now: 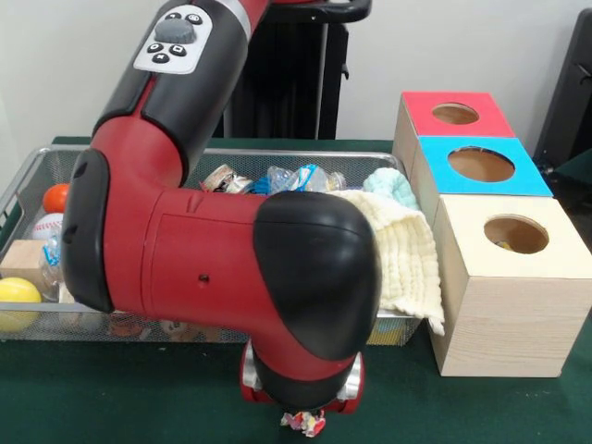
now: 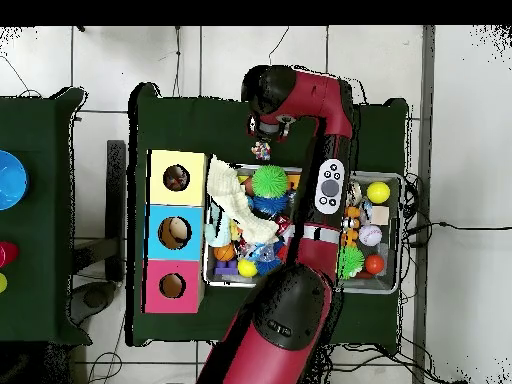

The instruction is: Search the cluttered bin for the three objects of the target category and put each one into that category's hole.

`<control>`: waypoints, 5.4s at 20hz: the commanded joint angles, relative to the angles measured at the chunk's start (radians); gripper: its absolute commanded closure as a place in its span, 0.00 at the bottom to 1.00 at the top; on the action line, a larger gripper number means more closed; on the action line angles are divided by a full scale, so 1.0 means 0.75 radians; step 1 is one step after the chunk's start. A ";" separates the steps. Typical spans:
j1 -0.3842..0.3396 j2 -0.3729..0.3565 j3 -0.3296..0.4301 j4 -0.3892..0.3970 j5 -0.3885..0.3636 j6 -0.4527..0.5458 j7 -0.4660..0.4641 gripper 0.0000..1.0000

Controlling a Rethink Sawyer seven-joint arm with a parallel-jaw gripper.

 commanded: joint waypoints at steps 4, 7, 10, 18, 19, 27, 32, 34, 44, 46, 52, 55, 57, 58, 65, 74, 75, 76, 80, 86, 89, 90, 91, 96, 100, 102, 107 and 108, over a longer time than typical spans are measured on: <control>0.060 -0.221 0.078 -0.034 -0.051 0.339 0.140 1.00; 0.073 -0.271 0.085 -0.031 -0.016 0.400 0.206 1.00; 0.084 -0.305 0.109 -0.045 -0.049 0.437 0.199 1.00; 0.106 -0.319 0.101 -0.034 0.003 0.397 0.337 1.00; 0.105 -0.322 0.088 -0.027 0.017 0.382 0.348 1.00; 0.096 -0.332 -0.257 0.283 0.589 0.311 0.792 1.00; 0.061 -0.389 -0.408 0.571 0.827 0.255 1.006 1.00; 0.056 -0.413 -0.452 0.649 0.891 0.227 1.068 1.00; 0.088 -0.471 -0.600 0.806 1.002 0.054 1.175 1.00; 0.105 -0.442 -0.622 0.782 0.984 0.003 1.172 1.00; 0.166 -0.374 -0.658 0.679 0.970 -0.111 1.159 1.00; 0.200 -0.339 -0.680 0.616 0.948 -0.149 1.140 1.00; 0.210 -0.315 -0.690 0.574 0.940 -0.163 1.113 1.00; 0.213 -0.310 -0.697 0.566 0.948 -0.162 1.107 1.00; 0.212 -0.356 -0.742 0.658 1.055 -0.190 1.166 1.00; 0.222 -0.385 -0.830 0.670 1.099 -0.179 1.124 1.00; 0.220 -0.395 -0.842 0.684 1.107 -0.183 1.125 1.00; 0.219 -0.406 -0.854 0.699 1.113 -0.185 1.127 1.00; 0.222 -0.438 -0.908 0.735 1.123 -0.169 1.128 1.00; 0.218 -0.391 -0.934 0.755 1.197 -0.153 1.109 1.00; 0.218 -0.385 -0.940 0.782 1.252 -0.159 1.120 1.00; 0.223 -0.388 -0.946 0.787 1.265 -0.164 1.127 1.00; 0.228 -0.391 -0.954 0.795 1.276 -0.175 1.134 1.00; 0.253 -0.403 -0.985 0.807 1.319 -0.200 1.149 1.00; 0.276 -0.421 -1.003 0.815 1.363 -0.200 1.168 1.00; 0.294 -0.419 -1.009 0.819 1.390 -0.227 1.194 1.00; 0.352 -0.374 -1.034 0.781 1.432 -0.288 1.261 1.00; 0.365 -0.363 -1.038 0.767 1.440 -0.294 1.273 1.00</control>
